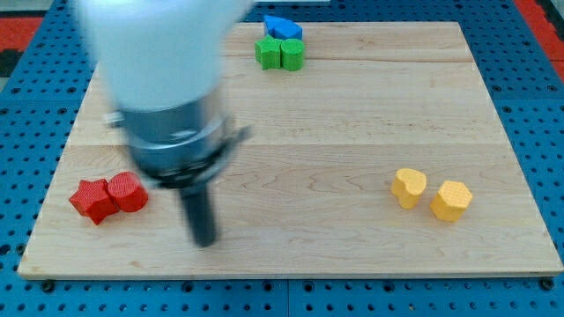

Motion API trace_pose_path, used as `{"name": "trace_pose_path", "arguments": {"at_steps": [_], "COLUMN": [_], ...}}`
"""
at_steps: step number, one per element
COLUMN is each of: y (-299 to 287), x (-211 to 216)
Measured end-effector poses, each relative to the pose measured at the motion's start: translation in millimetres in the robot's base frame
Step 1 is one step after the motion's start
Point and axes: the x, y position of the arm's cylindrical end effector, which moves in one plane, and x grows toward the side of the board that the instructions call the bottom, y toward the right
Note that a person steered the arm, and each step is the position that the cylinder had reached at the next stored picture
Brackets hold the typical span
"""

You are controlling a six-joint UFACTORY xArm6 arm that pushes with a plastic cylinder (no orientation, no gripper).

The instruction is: Separate the red star from the red circle

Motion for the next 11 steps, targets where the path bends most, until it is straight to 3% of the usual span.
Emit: {"name": "trace_pose_path", "arguments": {"at_steps": [1, 2, 3, 4, 5, 7, 11], "y": [-146.7, -175.1, -168.3, -146.3, -76.0, -3.1, 33.7], "x": [-1.2, -20.9, -10.6, -29.3, -34.4, -136.9, -192.8]}}
